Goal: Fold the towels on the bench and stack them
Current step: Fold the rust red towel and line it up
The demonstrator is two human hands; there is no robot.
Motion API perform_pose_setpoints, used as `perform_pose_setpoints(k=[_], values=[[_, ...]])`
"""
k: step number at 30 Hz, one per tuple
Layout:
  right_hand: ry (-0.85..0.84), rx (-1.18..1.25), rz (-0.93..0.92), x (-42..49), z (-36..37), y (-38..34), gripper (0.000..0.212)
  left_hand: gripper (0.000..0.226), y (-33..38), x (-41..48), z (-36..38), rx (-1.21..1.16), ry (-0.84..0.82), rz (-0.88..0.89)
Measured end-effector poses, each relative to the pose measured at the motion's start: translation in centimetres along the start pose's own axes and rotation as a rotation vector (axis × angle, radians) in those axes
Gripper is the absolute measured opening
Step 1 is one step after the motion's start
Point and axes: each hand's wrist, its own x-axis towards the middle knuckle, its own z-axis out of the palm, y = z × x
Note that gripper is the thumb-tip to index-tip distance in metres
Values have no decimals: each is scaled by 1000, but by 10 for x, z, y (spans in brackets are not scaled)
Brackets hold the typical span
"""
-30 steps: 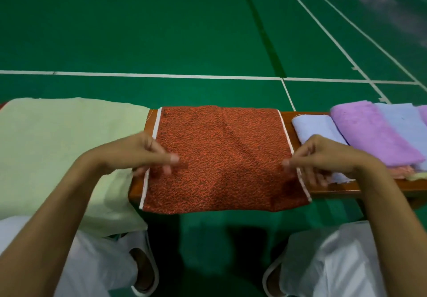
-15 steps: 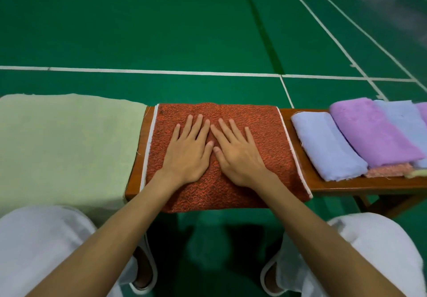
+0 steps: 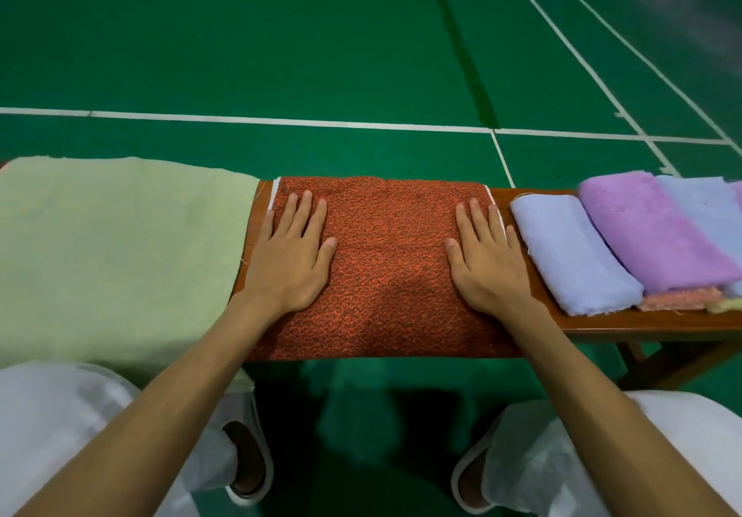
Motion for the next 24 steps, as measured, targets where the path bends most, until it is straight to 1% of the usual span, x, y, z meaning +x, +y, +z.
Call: perform_pose_setpoints(k=[3, 5, 7, 9, 11, 13, 15, 16, 19, 22, 24], values=[[-3, -3, 3, 0, -1, -1, 74, 74, 0, -1, -1, -14, -3, -1], [-4, -5, 4, 0, -3, -2, 70, 76, 1, -1, -4, -68, 0, -2], [-21, -10, 2, 0, -5, -4, 66, 79, 1, -1, -9, -195, 14, -20], [-31, 25, -1, 0, -9, -4, 66, 81, 0, -2, -16, -339, 64, -55], [40, 107, -5, 1, -14, -3, 63, 74, -4, -2, -23, -387, 137, -93], [186, 174, -10, 2, -21, -2, 52, 58, -9, -2, -28, -361, 218, -148], [279, 202, 49, 3, -29, 0, 44, 43, -14, 0, -34, -331, 283, -244], [289, 204, 102, 3, -33, 0, 42, 41, -17, 1, -37, -318, 289, -307], [238, 129, 254, 2, -38, 1, 40, 43, -24, 4, -40, -246, 182, -454], [176, 84, 335, 3, -38, -1, 44, 41, -26, 5, -38, -191, 118, -482], [153, 103, 363, 5, -37, -3, 41, 34, -25, 6, -38, -233, 113, -496]])
